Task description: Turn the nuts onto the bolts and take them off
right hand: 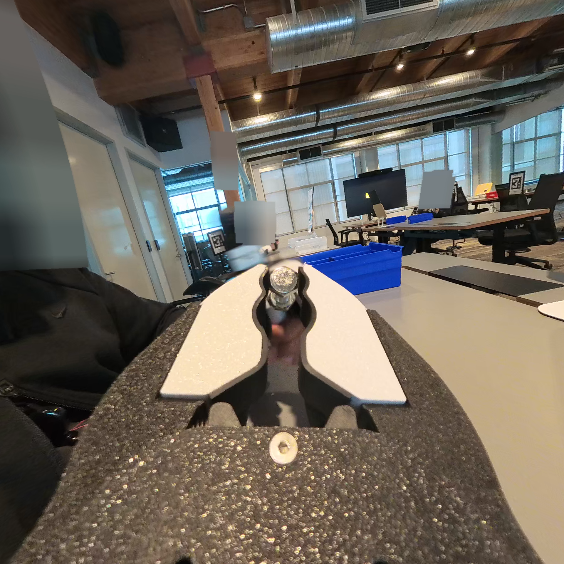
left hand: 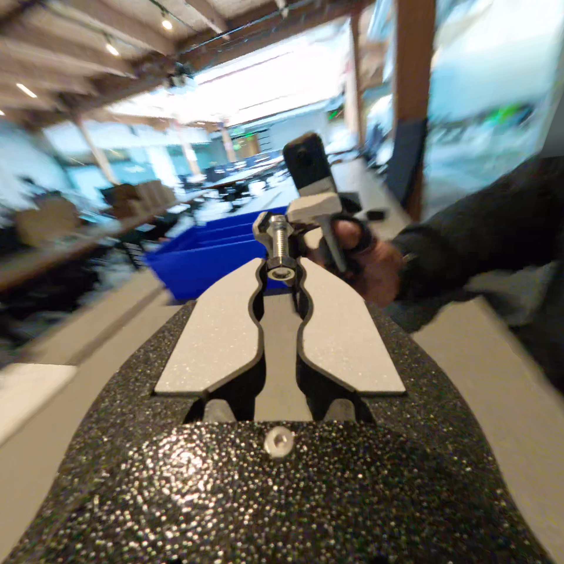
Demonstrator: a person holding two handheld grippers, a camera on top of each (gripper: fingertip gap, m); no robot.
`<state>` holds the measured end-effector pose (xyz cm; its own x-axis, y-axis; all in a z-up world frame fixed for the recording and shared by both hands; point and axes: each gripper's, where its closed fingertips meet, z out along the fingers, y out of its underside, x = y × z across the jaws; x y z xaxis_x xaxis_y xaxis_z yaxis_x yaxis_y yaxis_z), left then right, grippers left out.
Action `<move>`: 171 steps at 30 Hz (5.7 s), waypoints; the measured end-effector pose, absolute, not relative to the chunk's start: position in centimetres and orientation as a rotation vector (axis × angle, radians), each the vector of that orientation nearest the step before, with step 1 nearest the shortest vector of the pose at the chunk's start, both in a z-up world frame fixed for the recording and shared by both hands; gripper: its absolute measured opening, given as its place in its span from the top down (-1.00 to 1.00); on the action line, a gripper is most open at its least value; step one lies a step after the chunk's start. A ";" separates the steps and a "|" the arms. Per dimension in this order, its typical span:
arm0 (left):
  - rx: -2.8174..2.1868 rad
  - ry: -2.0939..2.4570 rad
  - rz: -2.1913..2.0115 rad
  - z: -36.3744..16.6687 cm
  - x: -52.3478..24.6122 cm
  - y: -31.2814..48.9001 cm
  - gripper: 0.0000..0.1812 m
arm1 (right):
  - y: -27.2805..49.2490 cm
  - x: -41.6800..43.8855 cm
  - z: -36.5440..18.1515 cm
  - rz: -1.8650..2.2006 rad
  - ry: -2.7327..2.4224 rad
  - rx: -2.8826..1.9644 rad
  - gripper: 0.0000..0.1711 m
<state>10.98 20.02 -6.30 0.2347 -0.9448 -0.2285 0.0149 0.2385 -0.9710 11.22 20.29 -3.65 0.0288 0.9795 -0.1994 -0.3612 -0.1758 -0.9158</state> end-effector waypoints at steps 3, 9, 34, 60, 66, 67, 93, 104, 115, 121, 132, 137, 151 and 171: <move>-0.955 1.175 -0.370 -6.1 10.7 20.2 0.81 | 20.2 11.2 -3.6 1.450 -0.793 -1.088 0.80; -0.922 1.136 -0.496 -5.6 11.0 19.5 0.71 | 20.4 11.4 -3.5 1.449 -0.777 -1.089 0.80; -0.985 1.173 -0.218 -6.6 10.8 20.7 0.81 | 20.1 11.0 -3.8 1.466 -0.774 -1.090 0.80; -0.978 1.524 -0.321 -9.9 10.5 19.2 0.81 | 18.4 11.0 -8.5 1.065 -1.308 -1.079 0.47; -0.963 1.539 -0.312 -9.9 10.6 18.9 0.80 | 18.0 11.0 -8.2 0.997 -1.314 -1.025 0.62; -0.960 1.541 -0.312 -9.8 10.6 18.9 0.80 | 18.0 10.9 -8.2 0.984 -1.317 -1.020 0.65; -0.949 1.561 -0.319 -9.8 10.7 18.7 0.81 | 17.7 10.3 -8.6 0.847 -1.365 -1.020 0.76; -1.049 1.426 -0.613 -8.2 10.2 19.3 0.47 | 17.6 10.8 -7.0 0.818 -1.298 -0.974 0.77; -1.209 1.352 -1.263 -8.7 11.3 17.4 0.52 | 17.2 11.2 -5.8 0.866 -1.240 -0.932 0.77; -1.139 1.365 -1.232 -8.3 11.9 16.5 0.68 | 16.9 10.8 -5.9 0.895 -1.232 -0.930 0.77; -1.260 1.408 -1.222 -8.8 11.2 16.8 0.79 | 17.0 10.5 -7.4 0.779 -1.336 -0.916 0.76; -1.356 1.391 -1.304 -9.1 10.9 16.9 0.79 | 17.0 10.4 -8.2 0.651 -1.408 -0.889 0.63; -1.405 1.484 -1.337 -9.9 10.8 15.9 0.79 | 16.8 10.3 -8.8 0.605 -1.464 -0.879 0.68; -1.392 1.192 -1.634 -7.1 10.3 17.6 0.46 | 17.5 11.2 -6.4 0.526 -1.346 -0.855 0.79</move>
<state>10.25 17.63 -7.09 -0.2039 -0.9096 0.3619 -0.0670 -0.3558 -0.9321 11.16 17.49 -6.40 0.1795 0.7637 0.6201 0.1413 0.6037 -0.7846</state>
